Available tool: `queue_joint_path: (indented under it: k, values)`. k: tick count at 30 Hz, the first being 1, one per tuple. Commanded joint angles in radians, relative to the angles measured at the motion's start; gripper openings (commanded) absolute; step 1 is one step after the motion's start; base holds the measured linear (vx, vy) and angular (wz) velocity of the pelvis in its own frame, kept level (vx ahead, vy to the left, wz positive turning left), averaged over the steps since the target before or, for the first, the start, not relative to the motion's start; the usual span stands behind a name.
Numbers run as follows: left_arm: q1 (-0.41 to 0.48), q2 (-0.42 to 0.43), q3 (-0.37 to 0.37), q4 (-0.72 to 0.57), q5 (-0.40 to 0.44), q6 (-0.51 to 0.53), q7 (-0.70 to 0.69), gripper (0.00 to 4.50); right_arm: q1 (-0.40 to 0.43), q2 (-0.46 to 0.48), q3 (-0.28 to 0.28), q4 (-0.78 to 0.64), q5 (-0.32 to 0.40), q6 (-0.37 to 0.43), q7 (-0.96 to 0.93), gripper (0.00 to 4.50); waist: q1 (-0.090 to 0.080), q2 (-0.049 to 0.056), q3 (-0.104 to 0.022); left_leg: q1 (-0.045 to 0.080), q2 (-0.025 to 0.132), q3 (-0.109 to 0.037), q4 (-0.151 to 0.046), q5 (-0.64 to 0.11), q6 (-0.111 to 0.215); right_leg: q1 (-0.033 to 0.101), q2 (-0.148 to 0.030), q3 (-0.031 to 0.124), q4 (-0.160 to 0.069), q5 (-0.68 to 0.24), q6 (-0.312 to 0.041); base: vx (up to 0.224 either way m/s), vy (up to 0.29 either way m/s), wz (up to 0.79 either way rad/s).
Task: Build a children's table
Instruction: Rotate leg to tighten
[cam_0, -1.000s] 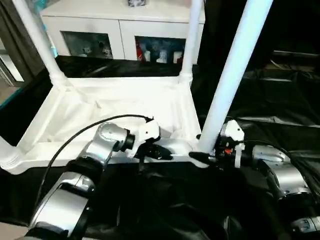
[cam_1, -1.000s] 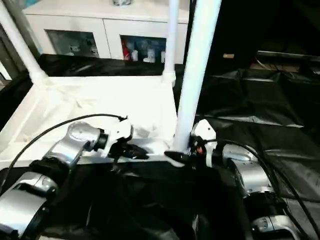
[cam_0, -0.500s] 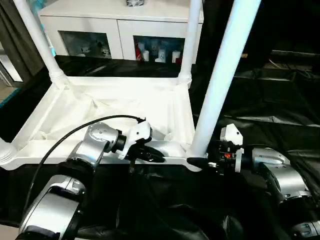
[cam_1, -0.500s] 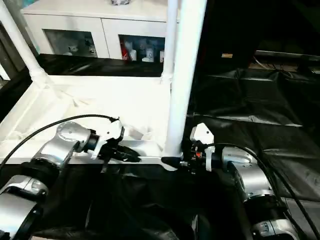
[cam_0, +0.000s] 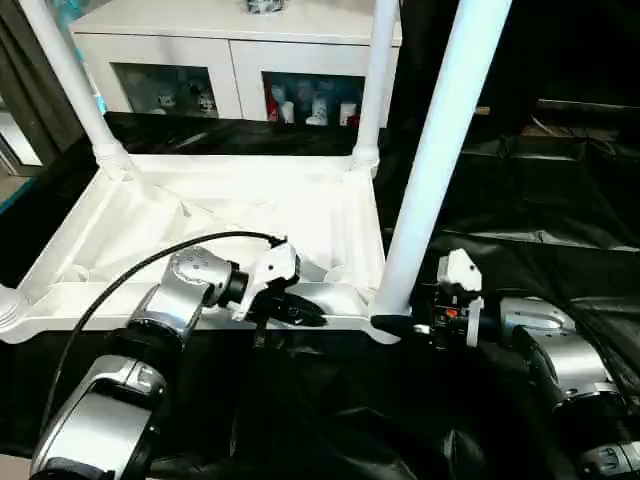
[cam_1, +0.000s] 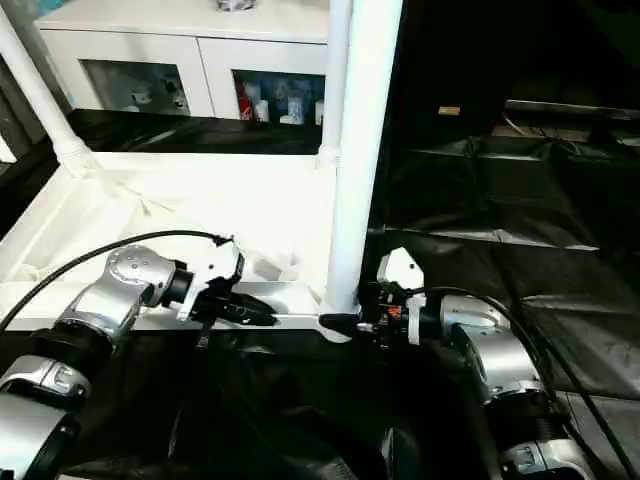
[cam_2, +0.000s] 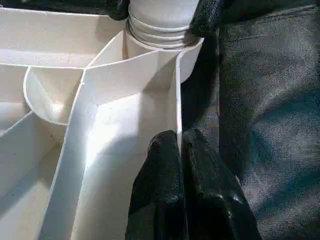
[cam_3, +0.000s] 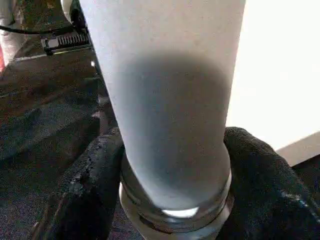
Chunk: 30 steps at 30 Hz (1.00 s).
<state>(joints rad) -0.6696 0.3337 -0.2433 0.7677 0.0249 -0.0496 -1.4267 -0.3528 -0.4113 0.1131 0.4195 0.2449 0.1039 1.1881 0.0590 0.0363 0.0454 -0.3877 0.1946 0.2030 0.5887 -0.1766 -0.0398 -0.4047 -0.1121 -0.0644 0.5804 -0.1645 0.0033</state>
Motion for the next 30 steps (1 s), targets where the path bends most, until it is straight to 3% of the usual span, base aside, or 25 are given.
queue_joint_path:
  k: [1,5,7,10,11,13,18,20,22,23,24,28,30]
  values:
    - [0.009,-0.012,-0.022,-0.029,-0.016,-0.001,-0.021,0.0,0.008,0.008,-0.012,-0.021,0.018,0.015,-0.021,2.72,0.008,-0.005,-0.07,0.023,0.039,-0.012,-0.067,-0.183,0.088,0.048,-0.035,0.028,-0.04,-0.113,-0.289,0.0,0.0,0.0]
    - [-0.009,-0.052,-0.001,0.007,0.003,-0.01,0.106,0.0,0.007,0.051,-0.045,0.018,0.005,0.015,-0.135,2.72,0.007,-0.01,-0.07,0.023,0.039,-0.012,-0.067,-0.191,0.08,0.046,-0.035,0.028,-0.042,-0.116,-0.29,0.0,0.0,0.0]
    - [-0.034,-0.089,0.005,0.048,0.034,-0.003,0.223,0.0,-0.008,0.098,-0.07,0.08,-0.029,-0.003,-0.276,2.72,0.0,-0.01,-0.065,0.023,0.037,-0.012,-0.07,-0.227,0.06,0.04,-0.035,0.03,-0.049,-0.173,-0.278,0.0,0.0,0.0]
    - [-0.064,-0.154,0.006,0.091,0.059,0.019,0.356,0.0,-0.025,0.178,-0.095,0.145,-0.068,-0.02,-0.479,2.72,-0.009,-0.011,-0.062,0.028,0.032,-0.019,-0.077,-0.303,0.003,0.039,-0.04,0.031,-0.065,-0.321,-0.226,0.0,0.0,0.0]
    - [-0.067,-0.16,0.005,0.095,0.063,0.019,0.369,0.0,-0.028,0.186,-0.097,0.15,-0.07,-0.017,-0.499,2.72,-0.011,-0.012,-0.061,0.026,0.031,-0.02,-0.078,-0.305,0.002,0.041,-0.039,0.031,-0.067,-0.328,-0.219,0.0,0.0,0.0]
    - [-0.087,-0.204,-0.001,0.119,0.081,0.026,0.443,0.0,-0.043,0.239,-0.11,0.177,-0.086,-0.008,-0.619,2.72,-0.016,-0.011,-0.059,0.034,0.03,-0.019,-0.078,-0.334,-0.002,0.031,-0.037,0.032,-0.075,-0.357,-0.205,0.0,0.0,0.0]
    - [-0.128,-0.304,-0.013,0.172,0.1,0.025,0.571,0.0,-0.086,0.348,-0.093,0.225,-0.155,-0.022,-0.817,2.72,-0.021,-0.011,-0.057,0.031,0.027,-0.024,-0.082,-0.363,-0.007,0.031,-0.036,0.028,-0.084,-0.42,-0.17,0.0,0.0,0.0]
    - [-0.131,-0.313,-0.016,0.176,0.103,0.017,0.573,0.0,-0.087,0.36,-0.081,0.218,-0.16,-0.036,-0.801,2.72,-0.023,-0.011,-0.057,0.032,0.026,-0.025,-0.083,-0.38,-0.007,0.029,-0.036,0.028,-0.088,-0.429,-0.163,0.0,0.0,0.0]
    - [-0.132,-0.32,-0.02,0.179,0.107,0.006,0.574,0.0,-0.083,0.372,-0.07,0.2,-0.144,-0.041,-0.757,3.28,-0.023,-0.01,-0.058,0.03,0.028,-0.026,-0.086,-0.381,0.002,0.032,-0.035,0.028,-0.087,-0.407,-0.162,0.0,0.0,0.0]
    - [-0.133,-0.321,-0.021,0.18,0.108,0.004,0.574,0.0,-0.082,0.374,-0.066,0.196,-0.142,-0.043,-0.748,3.28,-0.021,0.004,-0.059,0.031,0.028,-0.028,-0.087,-0.381,0.001,0.032,-0.036,0.028,-0.085,-0.392,-0.166,0.0,0.0,0.0]
    - [-0.126,-0.307,-0.025,0.18,0.11,-0.017,0.546,0.0,-0.081,0.348,-0.05,0.173,-0.146,-0.069,-0.702,3.44,-0.025,-0.004,-0.059,0.028,0.028,-0.026,-0.087,-0.383,0.002,0.034,-0.033,0.027,-0.085,-0.367,-0.171,0.0,0.0,0.0]
    - [-0.115,-0.279,-0.023,0.174,0.102,-0.033,0.492,0.0,-0.081,0.294,-0.05,0.151,-0.143,-0.095,-0.639,3.69,-0.021,-0.006,-0.064,0.022,0.028,-0.023,-0.082,-0.336,0.027,0.042,-0.036,0.029,-0.075,-0.285,-0.201,0.0,0.0,0.0]
    - [-0.101,-0.246,-0.026,0.159,0.09,-0.043,0.421,0.0,-0.071,0.23,-0.059,0.119,-0.107,-0.085,-0.525,3.69,-0.018,-0.009,-0.067,0.022,0.028,-0.021,-0.078,-0.307,0.048,0.047,-0.037,0.029,-0.073,-0.254,-0.211,0.0,0.0,0.0]
